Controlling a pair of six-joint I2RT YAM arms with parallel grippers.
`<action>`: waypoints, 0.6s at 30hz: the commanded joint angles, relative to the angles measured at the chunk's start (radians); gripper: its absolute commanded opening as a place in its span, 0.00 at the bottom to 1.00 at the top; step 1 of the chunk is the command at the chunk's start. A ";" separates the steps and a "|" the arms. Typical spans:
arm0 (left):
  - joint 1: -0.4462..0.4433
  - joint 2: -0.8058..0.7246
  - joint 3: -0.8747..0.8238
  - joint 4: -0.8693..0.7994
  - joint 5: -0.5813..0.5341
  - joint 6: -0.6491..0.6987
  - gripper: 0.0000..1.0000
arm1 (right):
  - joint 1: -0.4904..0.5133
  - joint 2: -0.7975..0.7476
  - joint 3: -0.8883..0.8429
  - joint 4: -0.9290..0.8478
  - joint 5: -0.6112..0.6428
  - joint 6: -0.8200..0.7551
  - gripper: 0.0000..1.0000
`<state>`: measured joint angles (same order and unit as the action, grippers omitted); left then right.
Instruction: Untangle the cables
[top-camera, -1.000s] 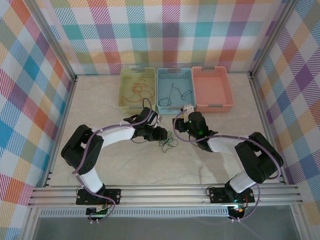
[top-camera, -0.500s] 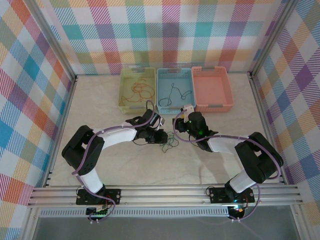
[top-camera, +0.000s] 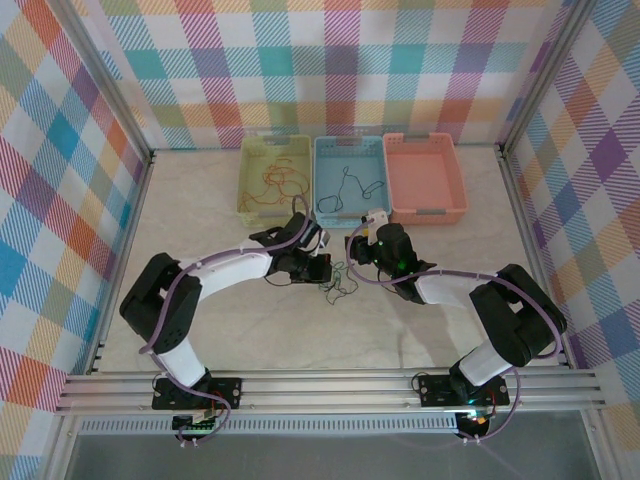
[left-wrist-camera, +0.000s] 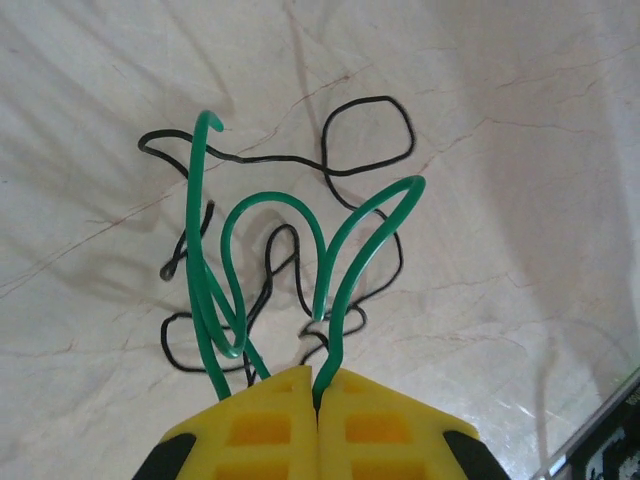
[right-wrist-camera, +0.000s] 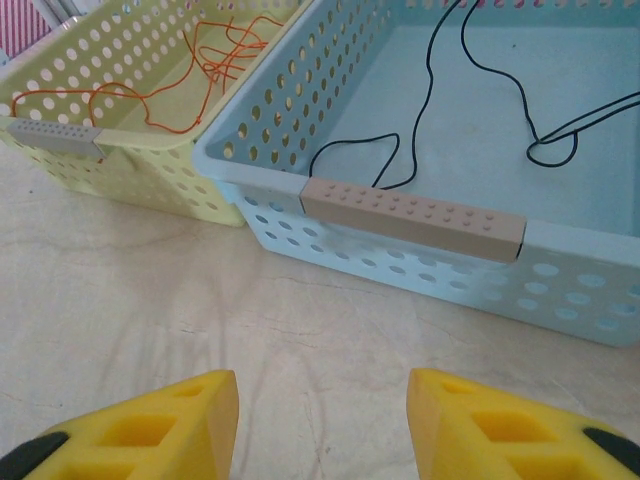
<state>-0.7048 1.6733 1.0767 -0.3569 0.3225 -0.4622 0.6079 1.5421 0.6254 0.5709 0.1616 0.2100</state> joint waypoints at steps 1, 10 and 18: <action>-0.010 -0.113 0.076 -0.116 -0.035 0.041 0.00 | -0.007 -0.034 -0.033 0.102 -0.027 0.006 0.49; -0.008 -0.278 0.168 -0.282 -0.096 0.068 0.00 | -0.007 -0.094 -0.112 0.257 -0.128 -0.076 0.51; -0.008 -0.419 0.083 -0.169 0.004 0.073 0.00 | -0.007 -0.123 -0.167 0.398 -0.313 -0.129 0.51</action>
<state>-0.7048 1.3033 1.2034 -0.5583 0.2821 -0.4030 0.6079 1.4532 0.4820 0.8551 -0.0418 0.1280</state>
